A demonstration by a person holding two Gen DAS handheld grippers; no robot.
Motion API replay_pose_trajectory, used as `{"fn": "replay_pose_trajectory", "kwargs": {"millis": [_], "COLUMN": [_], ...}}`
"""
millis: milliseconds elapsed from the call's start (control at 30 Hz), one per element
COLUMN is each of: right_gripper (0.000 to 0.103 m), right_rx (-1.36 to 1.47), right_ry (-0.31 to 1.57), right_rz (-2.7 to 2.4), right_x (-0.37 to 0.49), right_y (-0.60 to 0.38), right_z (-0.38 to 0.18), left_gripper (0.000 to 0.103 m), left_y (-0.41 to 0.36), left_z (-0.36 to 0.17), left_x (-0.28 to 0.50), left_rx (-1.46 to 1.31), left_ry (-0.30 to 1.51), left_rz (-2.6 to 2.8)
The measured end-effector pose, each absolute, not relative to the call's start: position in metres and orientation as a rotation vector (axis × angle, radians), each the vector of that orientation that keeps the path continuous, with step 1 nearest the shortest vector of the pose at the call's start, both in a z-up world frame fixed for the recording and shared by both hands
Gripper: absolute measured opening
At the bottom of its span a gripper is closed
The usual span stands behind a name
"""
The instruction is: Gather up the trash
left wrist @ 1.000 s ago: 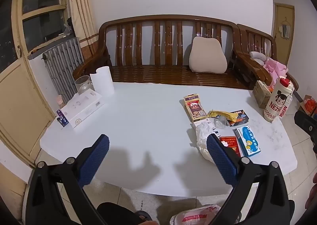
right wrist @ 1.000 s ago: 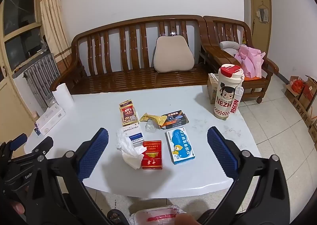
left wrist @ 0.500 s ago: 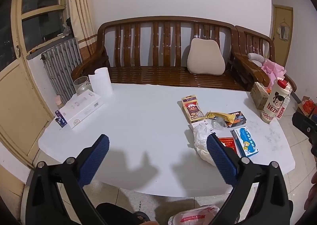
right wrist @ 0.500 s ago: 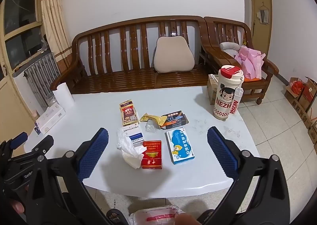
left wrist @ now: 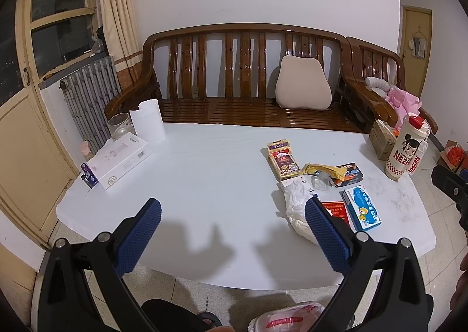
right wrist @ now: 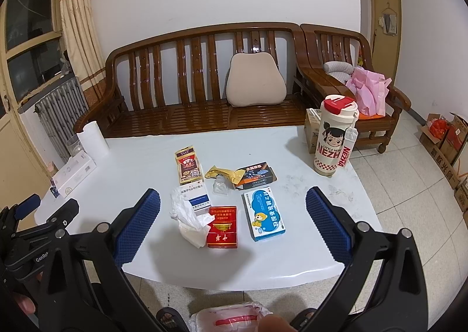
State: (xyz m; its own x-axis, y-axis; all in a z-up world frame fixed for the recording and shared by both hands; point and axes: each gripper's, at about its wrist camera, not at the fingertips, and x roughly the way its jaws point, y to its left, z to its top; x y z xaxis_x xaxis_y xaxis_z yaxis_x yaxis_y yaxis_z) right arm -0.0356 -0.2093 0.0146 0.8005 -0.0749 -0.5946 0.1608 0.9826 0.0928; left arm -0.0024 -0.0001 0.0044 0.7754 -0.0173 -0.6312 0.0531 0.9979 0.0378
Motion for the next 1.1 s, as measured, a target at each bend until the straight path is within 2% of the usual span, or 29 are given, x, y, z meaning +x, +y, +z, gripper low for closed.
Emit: {"fn": "replay_pose_trajectory", "kwargs": {"millis": [1100], "right_gripper": [0.098], "right_rx": [0.132], "right_ry": [0.648], "right_rz": [-0.134], "right_x": [-0.037], "right_y": [-0.216], "right_z": [0.009], "left_gripper": [0.096], "left_y": [-0.006], "left_z": [-0.004], "left_x": [0.000], "left_rx": [0.064], "left_ry": [0.690], "left_rz": [-0.057]}}
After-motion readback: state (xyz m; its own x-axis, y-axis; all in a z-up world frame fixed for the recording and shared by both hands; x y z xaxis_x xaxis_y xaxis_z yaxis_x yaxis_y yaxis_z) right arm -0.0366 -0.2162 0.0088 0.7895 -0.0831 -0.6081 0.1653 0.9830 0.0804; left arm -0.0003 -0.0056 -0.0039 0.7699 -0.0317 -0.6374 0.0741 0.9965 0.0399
